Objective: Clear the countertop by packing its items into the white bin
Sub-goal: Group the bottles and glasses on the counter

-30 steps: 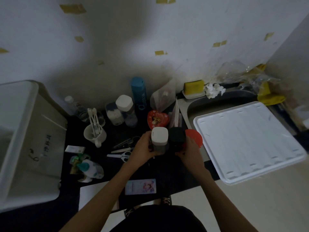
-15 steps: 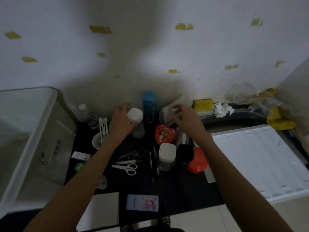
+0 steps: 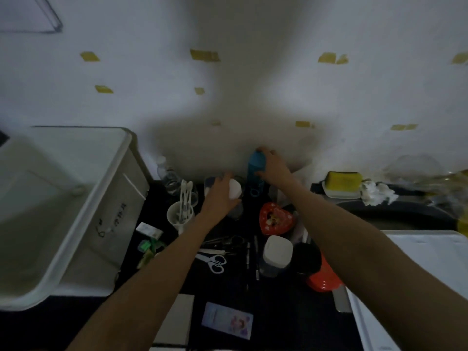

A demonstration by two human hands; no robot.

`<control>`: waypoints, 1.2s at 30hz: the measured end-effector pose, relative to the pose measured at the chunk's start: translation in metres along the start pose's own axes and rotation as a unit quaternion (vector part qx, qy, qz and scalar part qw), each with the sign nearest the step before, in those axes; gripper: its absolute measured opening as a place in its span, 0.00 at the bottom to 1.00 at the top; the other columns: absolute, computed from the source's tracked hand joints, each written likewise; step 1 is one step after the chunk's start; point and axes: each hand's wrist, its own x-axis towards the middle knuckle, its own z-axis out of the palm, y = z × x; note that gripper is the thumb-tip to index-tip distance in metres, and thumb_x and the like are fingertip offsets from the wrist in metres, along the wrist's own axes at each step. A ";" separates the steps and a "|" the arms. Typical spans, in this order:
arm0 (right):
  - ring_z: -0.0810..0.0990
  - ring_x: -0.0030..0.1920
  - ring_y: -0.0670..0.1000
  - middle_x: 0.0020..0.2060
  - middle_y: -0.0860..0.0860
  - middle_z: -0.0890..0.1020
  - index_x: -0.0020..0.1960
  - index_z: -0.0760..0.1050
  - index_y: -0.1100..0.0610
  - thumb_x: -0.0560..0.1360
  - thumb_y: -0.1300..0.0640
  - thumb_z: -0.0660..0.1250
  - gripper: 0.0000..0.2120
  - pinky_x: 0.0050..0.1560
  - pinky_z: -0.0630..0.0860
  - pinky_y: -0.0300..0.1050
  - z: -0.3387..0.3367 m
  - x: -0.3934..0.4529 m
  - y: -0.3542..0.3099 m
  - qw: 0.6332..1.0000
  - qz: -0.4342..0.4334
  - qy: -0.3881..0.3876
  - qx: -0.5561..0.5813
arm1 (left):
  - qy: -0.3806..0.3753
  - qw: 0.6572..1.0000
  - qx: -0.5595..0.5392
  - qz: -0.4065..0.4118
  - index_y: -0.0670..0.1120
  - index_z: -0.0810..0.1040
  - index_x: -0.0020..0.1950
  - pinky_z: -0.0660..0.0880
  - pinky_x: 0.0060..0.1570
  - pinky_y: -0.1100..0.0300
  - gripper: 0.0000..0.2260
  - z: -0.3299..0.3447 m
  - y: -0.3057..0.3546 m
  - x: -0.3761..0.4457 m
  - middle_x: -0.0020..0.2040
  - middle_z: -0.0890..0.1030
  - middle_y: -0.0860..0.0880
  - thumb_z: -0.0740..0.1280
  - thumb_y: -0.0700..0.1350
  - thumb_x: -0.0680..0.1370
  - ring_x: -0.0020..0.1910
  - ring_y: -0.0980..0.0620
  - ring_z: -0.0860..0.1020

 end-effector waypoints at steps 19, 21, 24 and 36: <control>0.78 0.53 0.40 0.56 0.46 0.77 0.72 0.66 0.48 0.69 0.52 0.78 0.36 0.46 0.78 0.31 -0.140 -0.221 -0.078 0.940 -0.049 0.266 0.210 | 0.020 0.974 -0.116 0.191 0.53 0.69 0.60 0.76 0.40 0.68 0.28 -0.162 0.068 -0.113 0.54 0.74 0.63 0.79 0.53 0.66 0.52 0.69 0.73; 0.78 0.54 0.41 0.55 0.45 0.77 0.71 0.66 0.47 0.69 0.52 0.78 0.35 0.48 0.79 0.34 -0.139 -0.253 -0.084 0.938 -0.029 0.274 0.211 | -0.007 0.970 -0.105 0.218 0.54 0.70 0.60 0.75 0.42 0.71 0.29 -0.165 0.072 -0.128 0.54 0.74 0.64 0.78 0.58 0.65 0.54 0.69 0.73; 0.79 0.54 0.42 0.54 0.41 0.77 0.71 0.66 0.44 0.68 0.51 0.78 0.35 0.50 0.80 0.38 -0.130 -0.295 -0.090 0.942 0.005 0.270 0.199 | -0.074 0.962 -0.098 0.246 0.57 0.70 0.62 0.76 0.45 0.70 0.30 -0.157 0.074 -0.151 0.56 0.75 0.63 0.77 0.60 0.64 0.55 0.65 0.75; 0.74 0.57 0.41 0.57 0.43 0.73 0.68 0.65 0.43 0.66 0.49 0.78 0.36 0.54 0.80 0.43 -0.011 -0.372 -0.050 0.943 0.176 0.235 0.160 | -0.189 0.954 -0.051 0.226 0.58 0.67 0.61 0.76 0.53 0.55 0.30 -0.032 0.056 -0.181 0.59 0.73 0.58 0.78 0.54 0.64 0.59 0.55 0.74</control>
